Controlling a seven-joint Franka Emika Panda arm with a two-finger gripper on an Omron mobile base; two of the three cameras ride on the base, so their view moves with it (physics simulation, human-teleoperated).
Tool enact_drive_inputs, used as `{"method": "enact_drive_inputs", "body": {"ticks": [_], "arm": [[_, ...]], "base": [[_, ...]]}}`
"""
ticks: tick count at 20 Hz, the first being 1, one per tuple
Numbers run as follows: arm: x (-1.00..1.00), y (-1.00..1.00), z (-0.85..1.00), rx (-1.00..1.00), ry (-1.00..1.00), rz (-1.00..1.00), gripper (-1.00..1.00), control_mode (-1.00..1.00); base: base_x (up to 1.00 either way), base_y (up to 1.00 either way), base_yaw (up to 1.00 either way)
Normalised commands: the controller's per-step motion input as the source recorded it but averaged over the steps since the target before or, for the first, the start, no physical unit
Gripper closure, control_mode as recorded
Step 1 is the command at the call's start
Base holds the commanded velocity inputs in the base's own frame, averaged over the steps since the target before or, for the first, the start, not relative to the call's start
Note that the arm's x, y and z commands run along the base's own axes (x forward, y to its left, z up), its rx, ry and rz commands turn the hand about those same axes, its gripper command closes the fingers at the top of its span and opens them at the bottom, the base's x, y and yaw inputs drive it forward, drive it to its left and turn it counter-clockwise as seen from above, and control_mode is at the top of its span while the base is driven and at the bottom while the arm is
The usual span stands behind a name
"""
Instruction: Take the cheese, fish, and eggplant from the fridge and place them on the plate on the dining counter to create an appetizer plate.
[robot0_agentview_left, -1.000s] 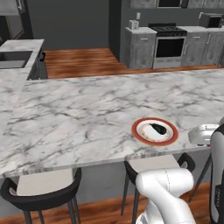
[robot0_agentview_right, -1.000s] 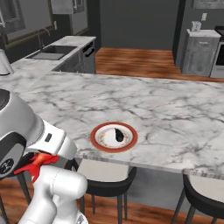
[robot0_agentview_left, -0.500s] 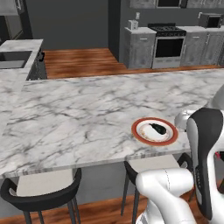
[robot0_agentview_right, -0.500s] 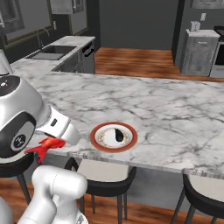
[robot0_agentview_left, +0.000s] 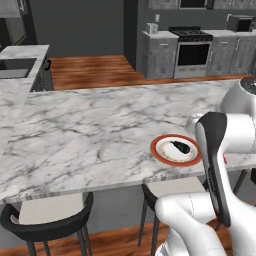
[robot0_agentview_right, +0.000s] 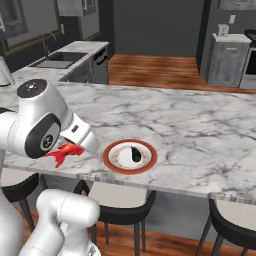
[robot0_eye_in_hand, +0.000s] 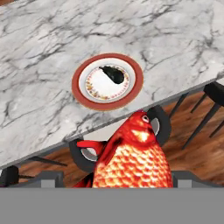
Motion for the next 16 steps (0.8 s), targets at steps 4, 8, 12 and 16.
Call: {"method": "enact_drive_inputs", "body": {"ticks": [4, 8, 12, 16], "arm": [[0.64, 0.05, -0.33, 0.13, -0.01, -0.07, 1.00, -1.00], [0.70, 0.09, -0.32, 0.03, 0.00, -0.11, 1.00, -1.00], [0.64, 0.08, -0.32, 0.00, 0.00, -0.11, 1.00, -1.00], [0.49, 0.00, -0.29, 0.00, 0.01, -0.11, 1.00, -1.00]], "base": [[0.00, 0.00, 0.00], [0.00, 0.00, 0.00], [0.00, 0.00, 0.00], [0.00, 0.00, 0.00]]}}
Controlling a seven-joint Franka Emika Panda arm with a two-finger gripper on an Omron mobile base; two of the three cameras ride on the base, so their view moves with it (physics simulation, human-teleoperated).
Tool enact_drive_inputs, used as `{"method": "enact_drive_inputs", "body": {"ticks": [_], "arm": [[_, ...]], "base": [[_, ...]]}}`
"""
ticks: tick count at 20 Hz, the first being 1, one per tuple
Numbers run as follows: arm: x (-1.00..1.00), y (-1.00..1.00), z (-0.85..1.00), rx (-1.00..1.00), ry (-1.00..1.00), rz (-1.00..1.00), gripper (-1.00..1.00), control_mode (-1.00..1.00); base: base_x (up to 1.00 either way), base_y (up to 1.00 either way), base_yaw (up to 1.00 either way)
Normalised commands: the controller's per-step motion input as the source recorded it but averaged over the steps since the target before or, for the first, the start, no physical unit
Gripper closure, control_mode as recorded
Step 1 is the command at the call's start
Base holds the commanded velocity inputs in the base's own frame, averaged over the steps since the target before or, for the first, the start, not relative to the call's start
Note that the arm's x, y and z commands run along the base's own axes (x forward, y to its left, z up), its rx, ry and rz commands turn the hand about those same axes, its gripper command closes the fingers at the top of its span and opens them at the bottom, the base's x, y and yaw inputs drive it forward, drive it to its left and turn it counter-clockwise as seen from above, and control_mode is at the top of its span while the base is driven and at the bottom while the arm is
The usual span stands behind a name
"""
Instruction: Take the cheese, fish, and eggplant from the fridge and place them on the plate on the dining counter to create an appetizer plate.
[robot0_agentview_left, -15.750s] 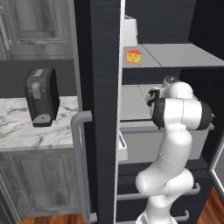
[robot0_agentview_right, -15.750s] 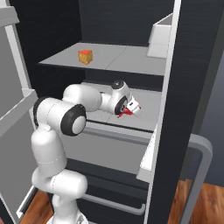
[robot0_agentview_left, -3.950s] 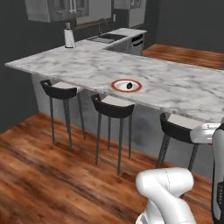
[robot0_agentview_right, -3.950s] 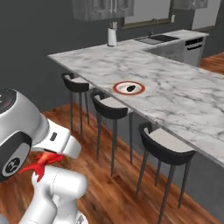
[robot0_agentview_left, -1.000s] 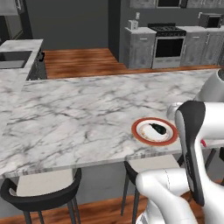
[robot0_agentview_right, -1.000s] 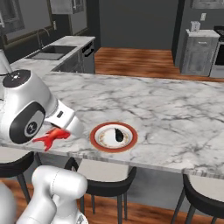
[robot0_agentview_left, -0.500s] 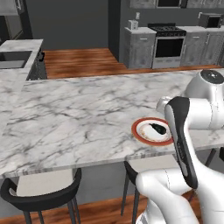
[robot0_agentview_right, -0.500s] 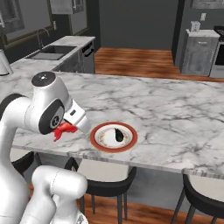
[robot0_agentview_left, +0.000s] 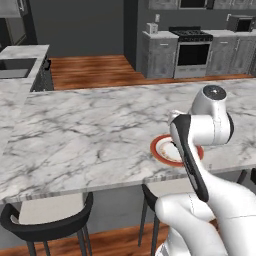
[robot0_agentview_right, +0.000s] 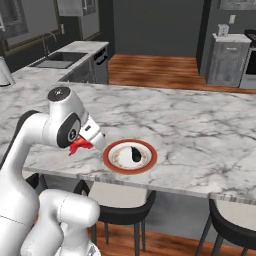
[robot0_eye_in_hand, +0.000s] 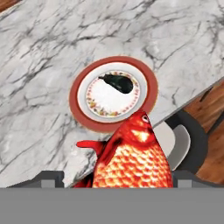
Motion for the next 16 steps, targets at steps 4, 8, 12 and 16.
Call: {"method": "enact_drive_inputs", "body": {"ticks": [4, 8, 12, 16], "arm": [[0.50, 0.00, -0.39, 0.00, 0.06, -0.08, 1.00, -1.00], [0.53, 0.00, -0.39, 0.00, 0.06, -0.05, 1.00, -1.00], [0.57, 0.00, -0.36, 0.00, 0.06, -0.03, 1.00, -1.00], [0.55, 0.00, -0.34, 0.00, 0.05, -0.02, 1.00, -1.00]], "base": [[0.00, 0.00, 0.00], [0.00, 0.00, 0.00], [0.00, 0.00, 0.00], [0.00, 0.00, 0.00]]}}
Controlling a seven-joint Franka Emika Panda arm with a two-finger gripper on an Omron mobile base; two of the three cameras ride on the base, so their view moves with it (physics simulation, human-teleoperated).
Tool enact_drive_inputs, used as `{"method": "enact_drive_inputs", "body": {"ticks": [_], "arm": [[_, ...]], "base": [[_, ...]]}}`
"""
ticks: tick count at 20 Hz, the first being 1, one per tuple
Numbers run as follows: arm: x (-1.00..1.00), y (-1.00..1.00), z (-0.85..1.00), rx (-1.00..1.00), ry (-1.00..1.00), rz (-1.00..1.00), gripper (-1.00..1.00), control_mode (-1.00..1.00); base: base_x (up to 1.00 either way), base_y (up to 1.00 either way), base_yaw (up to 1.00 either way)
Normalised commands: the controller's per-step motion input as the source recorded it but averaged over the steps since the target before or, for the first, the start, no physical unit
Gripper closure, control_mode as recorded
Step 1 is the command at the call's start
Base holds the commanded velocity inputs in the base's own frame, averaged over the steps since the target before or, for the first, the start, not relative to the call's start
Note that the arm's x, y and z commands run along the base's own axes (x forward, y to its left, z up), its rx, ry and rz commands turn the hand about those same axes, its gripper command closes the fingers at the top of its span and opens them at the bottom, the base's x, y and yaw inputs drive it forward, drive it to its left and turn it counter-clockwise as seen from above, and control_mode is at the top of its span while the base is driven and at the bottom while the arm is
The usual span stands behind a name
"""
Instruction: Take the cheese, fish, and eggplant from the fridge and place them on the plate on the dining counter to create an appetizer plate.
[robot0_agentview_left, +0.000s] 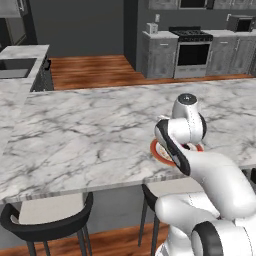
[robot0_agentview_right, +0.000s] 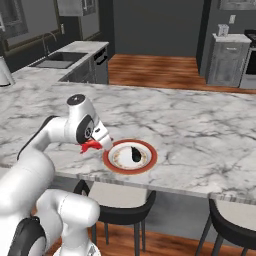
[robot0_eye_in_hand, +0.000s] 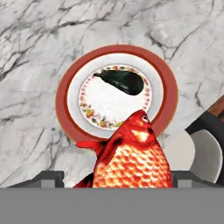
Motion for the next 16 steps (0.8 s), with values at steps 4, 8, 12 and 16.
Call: {"method": "enact_drive_inputs", "body": {"ticks": [4, 8, 12, 16], "arm": [[0.52, -0.01, -0.37, 0.00, 0.04, -0.02, 1.00, -1.00], [0.48, -0.03, -0.36, 0.00, 0.02, -0.02, 1.00, -1.00], [0.42, -0.11, -0.37, 0.00, 0.01, -0.02, 1.00, -1.00], [0.33, -0.20, -0.37, 0.00, 0.01, -0.02, 1.00, -1.00]], "base": [[0.00, 0.00, 0.00], [0.00, 0.00, 0.00], [0.00, 0.00, 0.00], [0.00, 0.00, 0.00]]}}
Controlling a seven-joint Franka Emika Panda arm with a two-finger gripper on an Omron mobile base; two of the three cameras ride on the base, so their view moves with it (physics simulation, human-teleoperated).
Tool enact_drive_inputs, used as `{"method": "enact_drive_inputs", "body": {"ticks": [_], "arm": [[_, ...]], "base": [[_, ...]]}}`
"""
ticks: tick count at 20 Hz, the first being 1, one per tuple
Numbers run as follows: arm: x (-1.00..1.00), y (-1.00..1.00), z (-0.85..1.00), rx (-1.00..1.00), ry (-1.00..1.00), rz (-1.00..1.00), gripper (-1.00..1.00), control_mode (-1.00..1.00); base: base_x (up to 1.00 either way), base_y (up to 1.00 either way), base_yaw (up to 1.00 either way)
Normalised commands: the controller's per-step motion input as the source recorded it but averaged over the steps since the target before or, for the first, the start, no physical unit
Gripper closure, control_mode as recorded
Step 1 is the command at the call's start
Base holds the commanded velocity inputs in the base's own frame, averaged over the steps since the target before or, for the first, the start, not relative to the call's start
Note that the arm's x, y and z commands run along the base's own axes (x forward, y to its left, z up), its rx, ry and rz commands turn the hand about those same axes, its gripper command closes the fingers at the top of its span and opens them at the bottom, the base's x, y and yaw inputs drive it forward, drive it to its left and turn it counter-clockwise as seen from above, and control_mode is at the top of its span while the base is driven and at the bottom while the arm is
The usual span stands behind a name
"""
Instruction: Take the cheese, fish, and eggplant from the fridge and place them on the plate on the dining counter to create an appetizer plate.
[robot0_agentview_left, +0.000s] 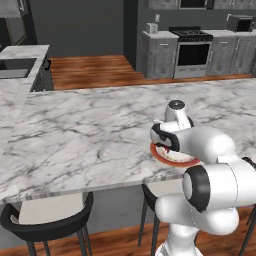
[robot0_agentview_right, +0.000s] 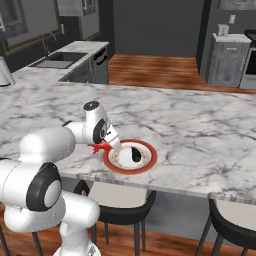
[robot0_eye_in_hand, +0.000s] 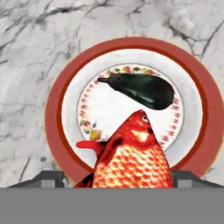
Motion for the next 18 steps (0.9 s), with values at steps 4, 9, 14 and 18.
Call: {"method": "enact_drive_inputs", "body": {"ticks": [4, 9, 14, 18], "arm": [[0.38, -0.16, -0.34, 0.00, 0.00, -0.01, 1.00, -1.00], [0.48, -0.03, -0.28, 0.00, 0.00, 0.00, 1.00, -1.00], [0.44, -0.09, -0.31, 0.00, 0.00, 0.00, 1.00, -1.00], [0.33, -0.20, -0.24, 0.00, 0.02, 0.00, 1.00, -1.00]], "base": [[0.00, 0.00, 0.00], [0.00, 0.00, 0.00], [0.00, 0.00, 0.00], [0.00, 0.00, 0.00]]}}
